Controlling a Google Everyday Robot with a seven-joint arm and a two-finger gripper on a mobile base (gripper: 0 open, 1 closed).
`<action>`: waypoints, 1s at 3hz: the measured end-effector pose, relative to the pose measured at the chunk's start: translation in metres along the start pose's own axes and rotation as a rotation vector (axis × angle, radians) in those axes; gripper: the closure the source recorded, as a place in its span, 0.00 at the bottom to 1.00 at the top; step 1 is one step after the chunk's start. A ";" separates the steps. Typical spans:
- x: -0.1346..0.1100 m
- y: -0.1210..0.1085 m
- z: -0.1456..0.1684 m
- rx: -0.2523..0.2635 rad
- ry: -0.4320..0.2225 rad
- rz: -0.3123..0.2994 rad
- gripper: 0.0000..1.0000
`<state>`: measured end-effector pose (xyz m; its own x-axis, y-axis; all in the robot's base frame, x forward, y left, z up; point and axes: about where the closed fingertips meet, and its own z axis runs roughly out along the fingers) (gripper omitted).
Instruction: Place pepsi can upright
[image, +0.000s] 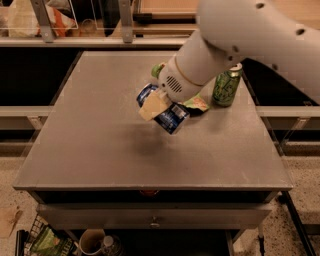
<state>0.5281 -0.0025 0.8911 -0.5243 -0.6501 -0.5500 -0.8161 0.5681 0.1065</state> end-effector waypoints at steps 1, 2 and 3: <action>-0.019 0.002 -0.010 -0.183 -0.223 -0.020 1.00; -0.013 0.008 -0.046 -0.358 -0.423 -0.057 1.00; 0.002 0.007 -0.085 -0.368 -0.540 -0.084 1.00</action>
Offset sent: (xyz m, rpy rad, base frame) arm -0.0462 -0.0546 0.1048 0.9018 -0.0969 0.3865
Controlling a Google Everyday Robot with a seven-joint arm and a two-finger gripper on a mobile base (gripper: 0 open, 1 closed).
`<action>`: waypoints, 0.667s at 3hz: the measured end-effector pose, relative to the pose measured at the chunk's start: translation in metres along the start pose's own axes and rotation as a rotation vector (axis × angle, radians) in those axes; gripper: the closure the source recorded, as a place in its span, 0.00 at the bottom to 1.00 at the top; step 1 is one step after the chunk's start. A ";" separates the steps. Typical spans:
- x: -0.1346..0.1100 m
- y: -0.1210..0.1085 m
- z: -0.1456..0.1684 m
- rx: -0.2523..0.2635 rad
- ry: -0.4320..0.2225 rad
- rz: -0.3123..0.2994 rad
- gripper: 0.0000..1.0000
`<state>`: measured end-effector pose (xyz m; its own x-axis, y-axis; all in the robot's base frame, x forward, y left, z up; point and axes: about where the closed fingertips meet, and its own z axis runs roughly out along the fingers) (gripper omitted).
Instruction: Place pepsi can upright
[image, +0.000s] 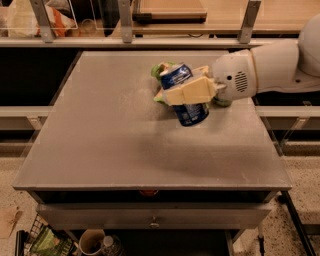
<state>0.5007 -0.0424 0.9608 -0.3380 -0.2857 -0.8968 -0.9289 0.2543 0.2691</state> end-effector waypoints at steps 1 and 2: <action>0.001 0.015 -0.019 0.146 0.022 -0.108 1.00; 0.002 0.012 -0.021 0.179 0.015 -0.110 1.00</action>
Offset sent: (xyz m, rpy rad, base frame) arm -0.0159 -0.0129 0.0096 -0.0687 -0.1146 -0.0671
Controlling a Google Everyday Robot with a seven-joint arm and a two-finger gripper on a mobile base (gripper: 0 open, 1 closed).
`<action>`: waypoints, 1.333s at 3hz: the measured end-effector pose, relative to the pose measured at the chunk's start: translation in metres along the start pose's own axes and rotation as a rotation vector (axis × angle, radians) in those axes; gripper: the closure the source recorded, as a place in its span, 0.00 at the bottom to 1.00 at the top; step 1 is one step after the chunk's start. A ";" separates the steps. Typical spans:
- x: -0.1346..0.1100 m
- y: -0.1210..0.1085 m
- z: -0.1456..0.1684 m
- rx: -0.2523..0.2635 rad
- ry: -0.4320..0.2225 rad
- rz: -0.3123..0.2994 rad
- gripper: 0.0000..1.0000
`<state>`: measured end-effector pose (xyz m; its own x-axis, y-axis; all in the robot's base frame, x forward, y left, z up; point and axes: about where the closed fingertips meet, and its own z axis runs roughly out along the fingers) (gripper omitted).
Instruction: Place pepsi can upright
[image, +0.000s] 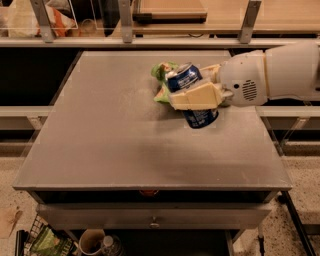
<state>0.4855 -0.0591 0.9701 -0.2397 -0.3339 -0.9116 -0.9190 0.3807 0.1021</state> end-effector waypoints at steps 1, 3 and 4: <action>0.000 0.001 0.001 -0.005 0.002 -0.001 1.00; 0.023 0.005 -0.001 0.064 -0.126 0.091 1.00; 0.038 0.009 0.001 0.108 -0.189 0.118 1.00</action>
Offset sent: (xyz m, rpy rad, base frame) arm -0.0075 -0.0166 -0.0230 0.1483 0.0275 -0.1404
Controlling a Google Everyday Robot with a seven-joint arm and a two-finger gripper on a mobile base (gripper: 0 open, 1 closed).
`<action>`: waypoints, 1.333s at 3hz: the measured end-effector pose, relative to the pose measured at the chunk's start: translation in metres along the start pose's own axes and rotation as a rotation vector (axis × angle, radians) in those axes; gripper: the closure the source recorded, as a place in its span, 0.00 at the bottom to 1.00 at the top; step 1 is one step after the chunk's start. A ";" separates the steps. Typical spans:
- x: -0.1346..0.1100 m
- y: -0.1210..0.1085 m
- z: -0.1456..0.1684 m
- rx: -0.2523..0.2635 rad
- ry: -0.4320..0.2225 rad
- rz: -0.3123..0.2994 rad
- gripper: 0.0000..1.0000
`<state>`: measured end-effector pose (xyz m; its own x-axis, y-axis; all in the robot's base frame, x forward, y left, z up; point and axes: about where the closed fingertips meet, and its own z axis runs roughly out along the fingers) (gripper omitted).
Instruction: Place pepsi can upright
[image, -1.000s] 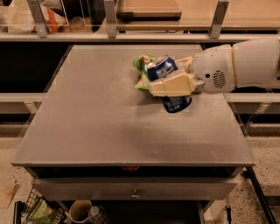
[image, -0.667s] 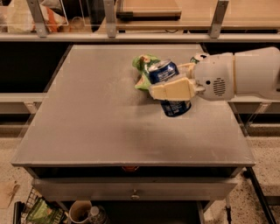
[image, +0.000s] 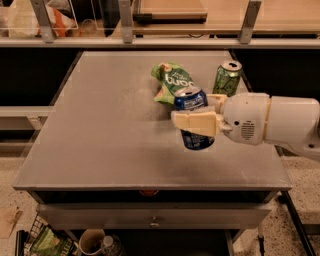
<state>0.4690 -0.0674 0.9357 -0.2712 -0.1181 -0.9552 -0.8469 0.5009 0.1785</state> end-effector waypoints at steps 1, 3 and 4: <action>0.010 -0.002 0.000 0.035 -0.038 -0.004 1.00; 0.027 -0.004 0.002 0.108 -0.089 -0.011 1.00; 0.037 -0.010 0.006 0.139 -0.114 -0.040 1.00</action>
Offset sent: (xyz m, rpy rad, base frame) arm -0.0011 -0.0130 -0.0244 0.0497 -0.0651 -0.1281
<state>0.4698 -0.0718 0.8978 -0.1780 -0.0465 -0.9829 -0.7828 0.6120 0.1128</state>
